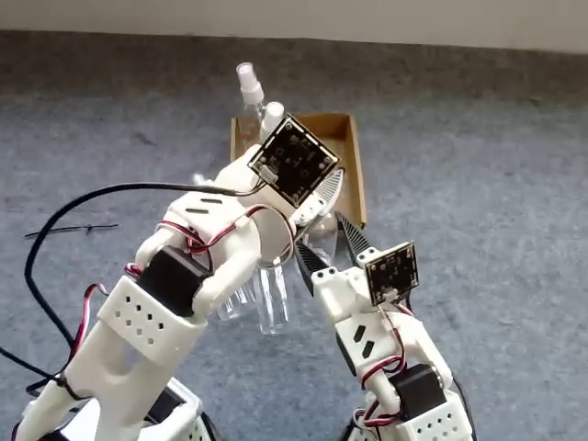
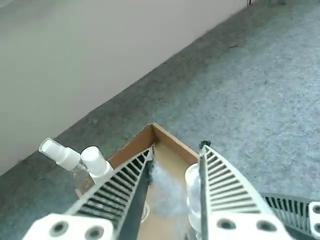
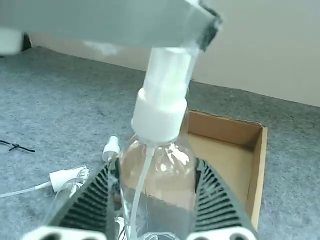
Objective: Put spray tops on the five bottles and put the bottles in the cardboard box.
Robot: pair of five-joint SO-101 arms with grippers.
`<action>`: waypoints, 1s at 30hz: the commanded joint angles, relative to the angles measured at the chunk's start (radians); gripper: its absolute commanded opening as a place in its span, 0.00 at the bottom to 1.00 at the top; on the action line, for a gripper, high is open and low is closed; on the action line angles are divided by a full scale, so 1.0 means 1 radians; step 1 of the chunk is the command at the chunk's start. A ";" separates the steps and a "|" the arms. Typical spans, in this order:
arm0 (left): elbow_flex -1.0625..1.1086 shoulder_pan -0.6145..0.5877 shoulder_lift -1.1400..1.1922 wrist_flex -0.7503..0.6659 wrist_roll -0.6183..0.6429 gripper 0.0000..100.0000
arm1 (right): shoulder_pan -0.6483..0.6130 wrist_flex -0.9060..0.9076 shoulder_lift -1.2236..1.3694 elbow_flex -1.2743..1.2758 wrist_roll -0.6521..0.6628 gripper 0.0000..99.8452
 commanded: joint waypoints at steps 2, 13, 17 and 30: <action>0.005 0.008 -0.007 0.063 -0.006 0.15 | 0.013 -0.030 -0.015 -0.021 -0.006 0.00; -0.039 -0.116 -0.008 0.064 -0.006 0.15 | 0.013 -0.030 -0.015 -0.022 -0.006 0.00; -0.143 -0.117 -0.012 0.120 -0.006 0.15 | 0.013 -0.027 -0.015 -0.024 -0.006 0.00; -0.107 -0.460 -0.348 0.479 -0.006 0.15 | 0.016 -0.033 0.001 -0.111 0.072 0.00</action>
